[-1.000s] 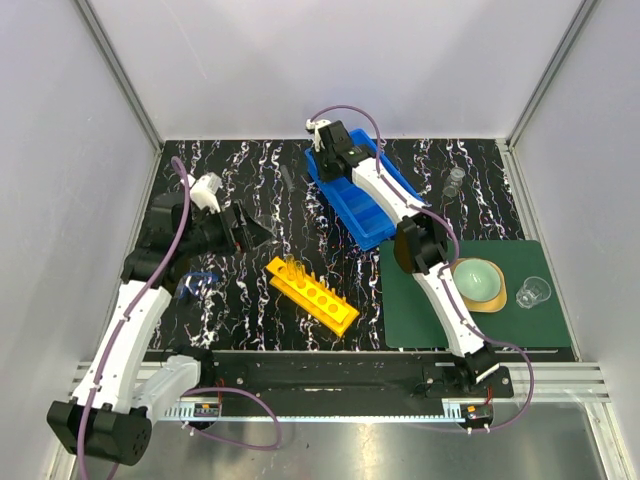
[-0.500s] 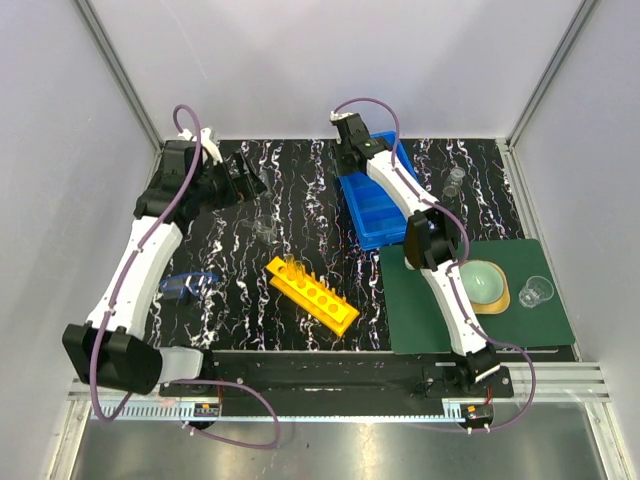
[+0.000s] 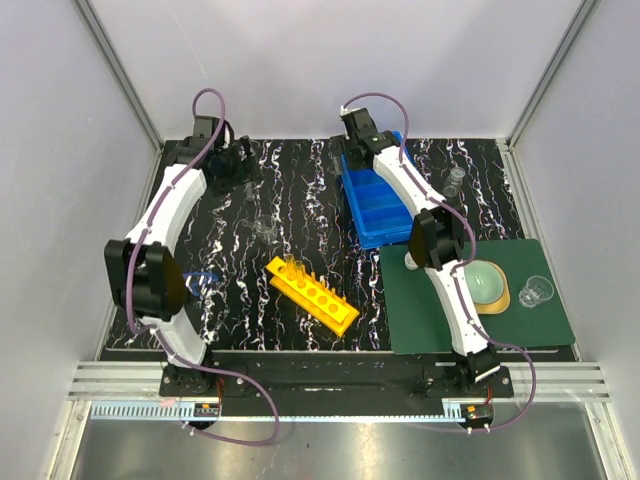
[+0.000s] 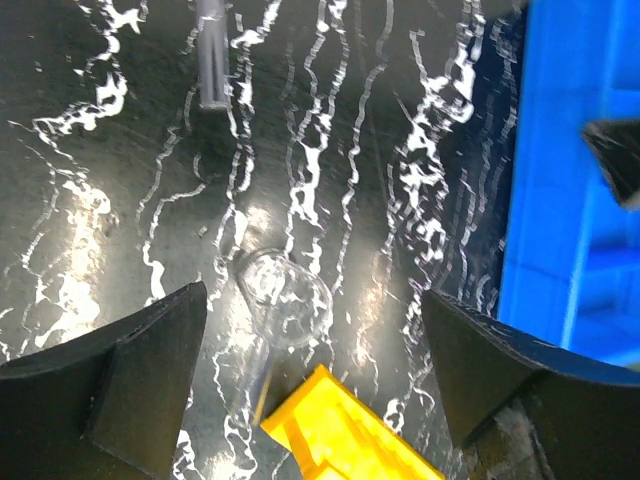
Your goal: Organize the chemistry lab equipment
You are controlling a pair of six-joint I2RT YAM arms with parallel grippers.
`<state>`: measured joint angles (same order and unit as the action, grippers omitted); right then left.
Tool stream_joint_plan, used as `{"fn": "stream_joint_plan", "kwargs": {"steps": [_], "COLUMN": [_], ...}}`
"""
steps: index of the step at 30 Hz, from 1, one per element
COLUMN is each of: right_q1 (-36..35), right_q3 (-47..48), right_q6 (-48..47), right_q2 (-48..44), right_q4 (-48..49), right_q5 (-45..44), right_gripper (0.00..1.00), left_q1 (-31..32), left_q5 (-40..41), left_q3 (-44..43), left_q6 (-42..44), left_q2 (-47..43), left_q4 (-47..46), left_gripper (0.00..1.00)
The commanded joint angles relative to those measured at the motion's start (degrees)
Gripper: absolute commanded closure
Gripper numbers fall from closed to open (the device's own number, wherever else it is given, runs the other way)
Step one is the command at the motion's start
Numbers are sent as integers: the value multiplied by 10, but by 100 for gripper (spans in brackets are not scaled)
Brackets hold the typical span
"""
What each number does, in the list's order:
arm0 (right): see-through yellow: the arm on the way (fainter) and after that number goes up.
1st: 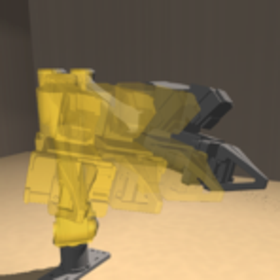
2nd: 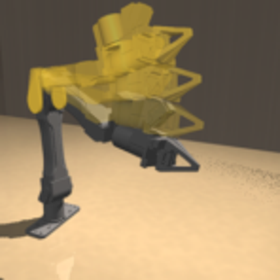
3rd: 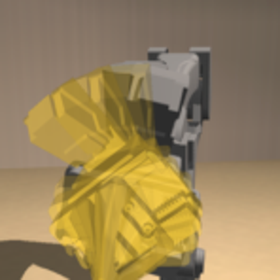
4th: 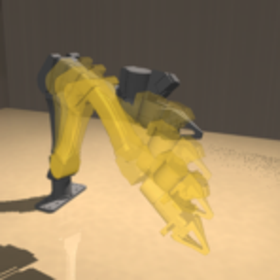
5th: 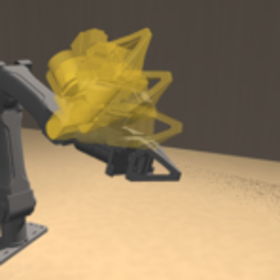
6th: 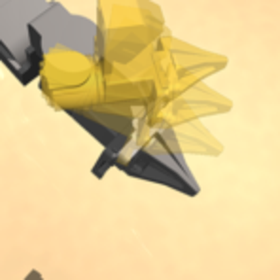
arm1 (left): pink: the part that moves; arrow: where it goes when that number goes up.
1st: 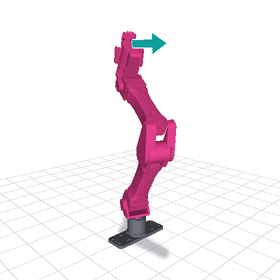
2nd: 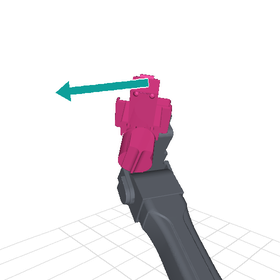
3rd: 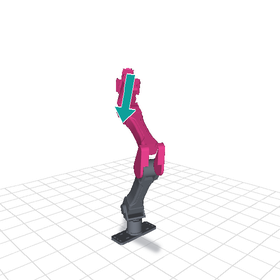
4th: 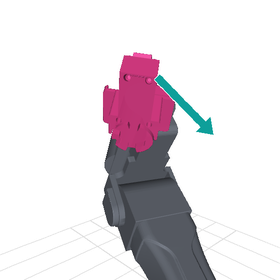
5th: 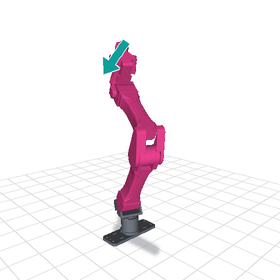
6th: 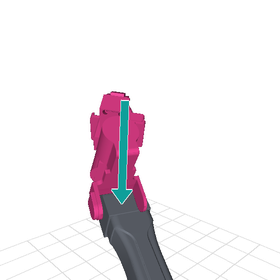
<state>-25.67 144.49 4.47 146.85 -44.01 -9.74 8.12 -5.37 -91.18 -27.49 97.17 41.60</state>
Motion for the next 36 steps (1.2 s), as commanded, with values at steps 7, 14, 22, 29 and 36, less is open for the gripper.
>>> {"fn": "stream_joint_plan", "kwargs": {"steps": [7, 14, 22, 29, 36], "right_q1": [-3, -11, -25, -39, -44], "right_q3": [-103, -231, -322, -423, -476], "right_q6": [6, 26, 55, 69, 74], "right_q2": [-205, -344, -444, -496, -519], "right_q4": [-1, 34, 39, 74, 96], "right_q5": [-17, 35, 74, 94, 96], "right_gripper": [11, 11, 11, 12, 12], "left_q1": [-47, -51, -57, -80, -111], "left_q5": [77, 82, 78, 69, 58], "left_q3": [-119, -173, -309, -369, -368], "left_q6": [-20, -13, 30, 77, 91], "left_q2": [133, 219, 311, 384, 401], "left_q4": [55, 80, 139, 168, 169], "left_gripper": [12, 13, 11, 11, 11]}}
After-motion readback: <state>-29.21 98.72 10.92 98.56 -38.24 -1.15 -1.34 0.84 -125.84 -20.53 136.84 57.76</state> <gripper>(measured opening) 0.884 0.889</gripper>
